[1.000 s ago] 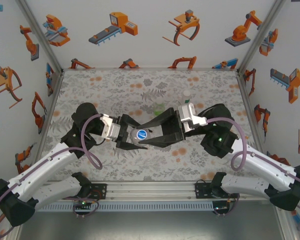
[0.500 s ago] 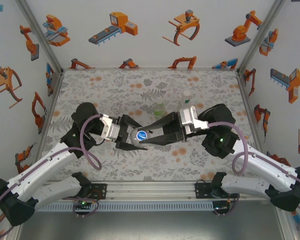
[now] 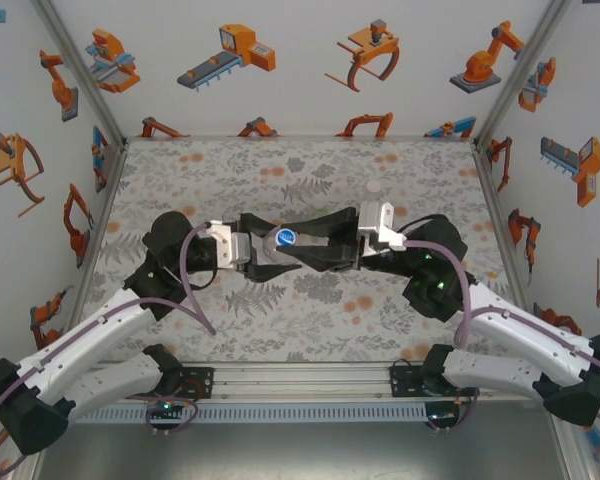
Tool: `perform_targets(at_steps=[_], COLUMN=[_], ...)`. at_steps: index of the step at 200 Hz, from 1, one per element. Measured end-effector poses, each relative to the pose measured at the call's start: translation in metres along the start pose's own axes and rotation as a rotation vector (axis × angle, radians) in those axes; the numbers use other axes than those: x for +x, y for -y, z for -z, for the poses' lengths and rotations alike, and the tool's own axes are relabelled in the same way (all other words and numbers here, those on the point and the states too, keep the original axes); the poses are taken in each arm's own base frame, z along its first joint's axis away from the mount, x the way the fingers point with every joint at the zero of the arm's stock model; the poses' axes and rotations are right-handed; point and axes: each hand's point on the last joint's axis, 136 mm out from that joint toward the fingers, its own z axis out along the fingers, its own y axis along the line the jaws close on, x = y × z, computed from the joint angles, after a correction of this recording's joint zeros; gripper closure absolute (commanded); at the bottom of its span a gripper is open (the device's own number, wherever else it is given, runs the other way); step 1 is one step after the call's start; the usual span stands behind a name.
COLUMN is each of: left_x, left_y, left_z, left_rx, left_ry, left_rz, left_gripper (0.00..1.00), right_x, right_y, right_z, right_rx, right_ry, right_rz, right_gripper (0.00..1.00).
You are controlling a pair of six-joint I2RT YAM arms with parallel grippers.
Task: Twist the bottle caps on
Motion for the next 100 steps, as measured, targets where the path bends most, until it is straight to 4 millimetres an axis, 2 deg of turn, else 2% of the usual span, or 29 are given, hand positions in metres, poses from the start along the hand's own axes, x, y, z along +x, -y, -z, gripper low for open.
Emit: perform_targets(at_steps=[55, 100], left_x=[0.035, 0.062], left_y=[-0.053, -0.072], left_z=[-0.001, 0.0], left_rx=[-0.315, -0.424], left_ry=[-0.103, -0.207], left_rz=[0.056, 0.101], left_gripper=[1.0, 1.0], right_x=[0.031, 0.055], right_y=[0.065, 0.094], right_z=[-0.002, 0.007], right_rx=[0.39, 0.675], right_ry=[0.002, -0.034], right_rz=[-0.091, -0.148], right_gripper=[1.0, 1.0])
